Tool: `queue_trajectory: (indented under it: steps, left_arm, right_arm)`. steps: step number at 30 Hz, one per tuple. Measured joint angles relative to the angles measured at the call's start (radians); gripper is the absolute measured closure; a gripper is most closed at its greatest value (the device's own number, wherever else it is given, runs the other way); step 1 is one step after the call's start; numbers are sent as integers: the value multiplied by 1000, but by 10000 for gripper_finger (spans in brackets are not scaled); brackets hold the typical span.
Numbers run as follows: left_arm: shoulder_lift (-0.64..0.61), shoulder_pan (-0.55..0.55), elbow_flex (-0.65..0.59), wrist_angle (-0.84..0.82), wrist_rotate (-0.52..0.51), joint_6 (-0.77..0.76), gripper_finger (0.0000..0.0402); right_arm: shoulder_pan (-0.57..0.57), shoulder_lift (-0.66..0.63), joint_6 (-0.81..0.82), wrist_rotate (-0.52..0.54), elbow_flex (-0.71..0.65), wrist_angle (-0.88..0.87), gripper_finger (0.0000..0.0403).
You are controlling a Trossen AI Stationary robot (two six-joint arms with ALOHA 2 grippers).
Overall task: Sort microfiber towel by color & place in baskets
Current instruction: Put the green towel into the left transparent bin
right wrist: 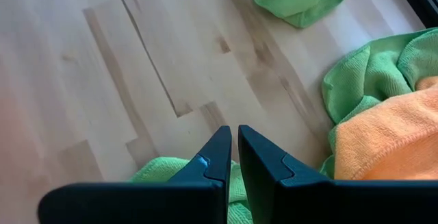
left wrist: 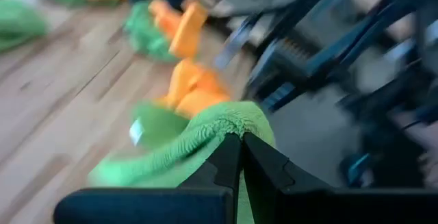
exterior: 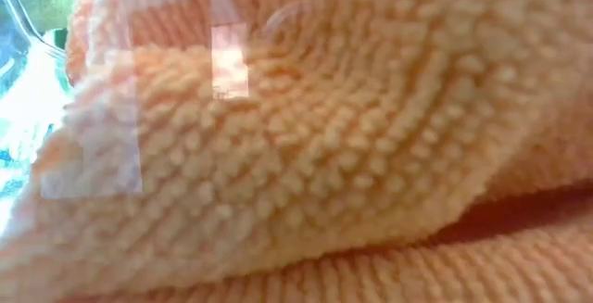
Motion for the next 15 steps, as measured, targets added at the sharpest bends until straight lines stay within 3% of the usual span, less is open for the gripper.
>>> queue_trajectory:
  steps: [5,11,15]
  left_arm:
    - [32,-81,26,-96,-81,-169,401]
    - [60,-122,17,-112,-42,-246,401]
    - [85,-128,-3,-110,43,-259,401]
  right_arm:
    - [0,0,-3,1,25,1,381]
    - [0,0,-14,1,33,0,381]
    - [0,0,-13,1,33,0,381]
